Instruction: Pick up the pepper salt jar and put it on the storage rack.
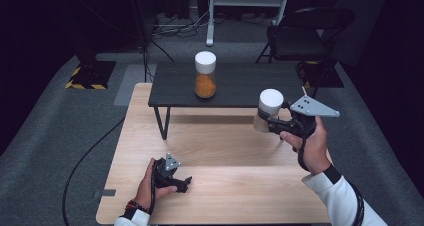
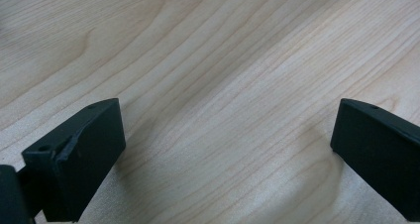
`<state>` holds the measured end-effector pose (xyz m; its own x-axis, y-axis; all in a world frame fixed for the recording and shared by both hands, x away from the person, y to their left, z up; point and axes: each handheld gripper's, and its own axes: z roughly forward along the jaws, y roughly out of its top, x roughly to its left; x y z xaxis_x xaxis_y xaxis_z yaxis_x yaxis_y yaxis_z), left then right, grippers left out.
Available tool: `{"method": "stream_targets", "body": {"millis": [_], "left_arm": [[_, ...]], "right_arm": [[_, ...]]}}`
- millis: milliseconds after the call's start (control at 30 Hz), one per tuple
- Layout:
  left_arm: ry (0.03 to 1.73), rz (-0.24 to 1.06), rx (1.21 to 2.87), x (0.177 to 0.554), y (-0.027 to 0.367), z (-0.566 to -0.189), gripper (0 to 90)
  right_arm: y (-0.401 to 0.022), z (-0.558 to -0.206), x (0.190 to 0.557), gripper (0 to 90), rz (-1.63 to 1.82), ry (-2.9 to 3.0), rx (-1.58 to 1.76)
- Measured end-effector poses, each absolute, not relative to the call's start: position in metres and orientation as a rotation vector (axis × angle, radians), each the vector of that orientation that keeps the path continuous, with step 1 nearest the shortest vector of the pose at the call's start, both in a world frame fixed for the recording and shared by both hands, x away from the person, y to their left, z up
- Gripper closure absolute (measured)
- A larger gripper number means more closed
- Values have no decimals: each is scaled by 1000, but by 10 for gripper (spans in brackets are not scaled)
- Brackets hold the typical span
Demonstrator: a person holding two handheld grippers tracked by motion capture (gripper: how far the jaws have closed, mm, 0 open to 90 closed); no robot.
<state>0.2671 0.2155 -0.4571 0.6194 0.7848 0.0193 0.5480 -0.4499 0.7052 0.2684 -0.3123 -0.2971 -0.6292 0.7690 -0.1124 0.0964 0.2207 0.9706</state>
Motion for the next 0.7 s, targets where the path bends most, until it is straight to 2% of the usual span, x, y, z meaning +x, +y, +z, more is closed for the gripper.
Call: {"method": "stream_targets", "body": {"millis": [700], "left_arm": [[1040, 454, 2170, 267, 216, -457, 3]], "right_arm": [[-296, -273, 278, 346, 1458, 1856, 761]]}}
